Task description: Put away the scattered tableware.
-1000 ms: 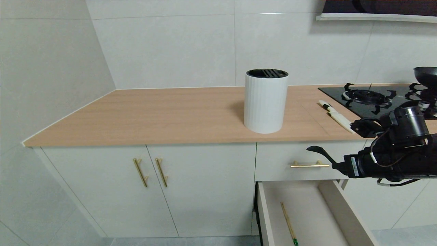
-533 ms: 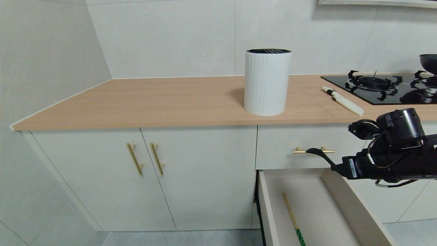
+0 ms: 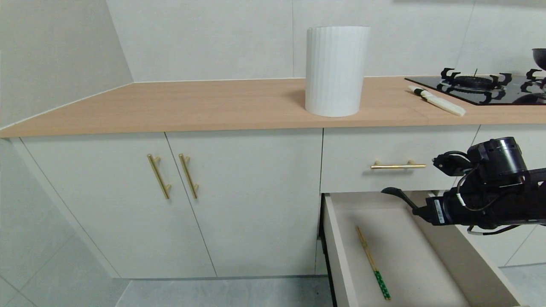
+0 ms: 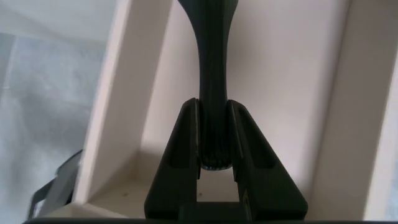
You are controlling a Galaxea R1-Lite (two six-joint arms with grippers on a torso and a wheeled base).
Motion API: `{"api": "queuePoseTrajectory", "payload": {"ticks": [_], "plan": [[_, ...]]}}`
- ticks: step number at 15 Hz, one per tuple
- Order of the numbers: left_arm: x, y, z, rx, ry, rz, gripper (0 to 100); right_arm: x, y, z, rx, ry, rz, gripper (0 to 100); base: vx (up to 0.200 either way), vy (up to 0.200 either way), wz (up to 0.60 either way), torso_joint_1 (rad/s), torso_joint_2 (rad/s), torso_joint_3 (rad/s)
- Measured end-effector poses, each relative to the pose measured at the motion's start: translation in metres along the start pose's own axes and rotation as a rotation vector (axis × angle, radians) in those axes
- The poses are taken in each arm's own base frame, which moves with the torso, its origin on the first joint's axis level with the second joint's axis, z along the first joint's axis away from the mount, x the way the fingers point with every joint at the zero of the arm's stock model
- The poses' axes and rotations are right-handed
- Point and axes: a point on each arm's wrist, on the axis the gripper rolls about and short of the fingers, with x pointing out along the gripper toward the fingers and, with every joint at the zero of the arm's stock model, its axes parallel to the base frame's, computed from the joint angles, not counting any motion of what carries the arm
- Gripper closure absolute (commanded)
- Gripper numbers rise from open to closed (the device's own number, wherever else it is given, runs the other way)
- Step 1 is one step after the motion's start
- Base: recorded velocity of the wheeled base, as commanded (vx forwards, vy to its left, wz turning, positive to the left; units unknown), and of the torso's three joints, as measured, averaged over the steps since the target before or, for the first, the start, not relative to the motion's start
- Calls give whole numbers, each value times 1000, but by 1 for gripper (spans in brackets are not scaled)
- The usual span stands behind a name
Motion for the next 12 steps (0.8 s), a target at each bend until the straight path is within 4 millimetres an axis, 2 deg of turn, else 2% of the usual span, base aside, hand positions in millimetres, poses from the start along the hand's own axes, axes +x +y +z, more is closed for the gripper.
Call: {"api": "queuePoseTrajectory", "payload": {"ticks": [8, 10, 12], "plan": [[0, 0, 0, 0, 0, 0, 0, 5, -1, -2, -12, 16, -5, 100, 0, 0, 0, -7, 26, 15], [0, 0, 0, 0, 0, 0, 0, 14, -4, -4, -36, 39, -39, 100, 0, 0, 0, 0, 0, 0], [0, 0, 0, 0, 0, 0, 0, 30, -8, -6, -43, 45, -87, 100, 0, 0, 0, 0, 0, 0]]}}
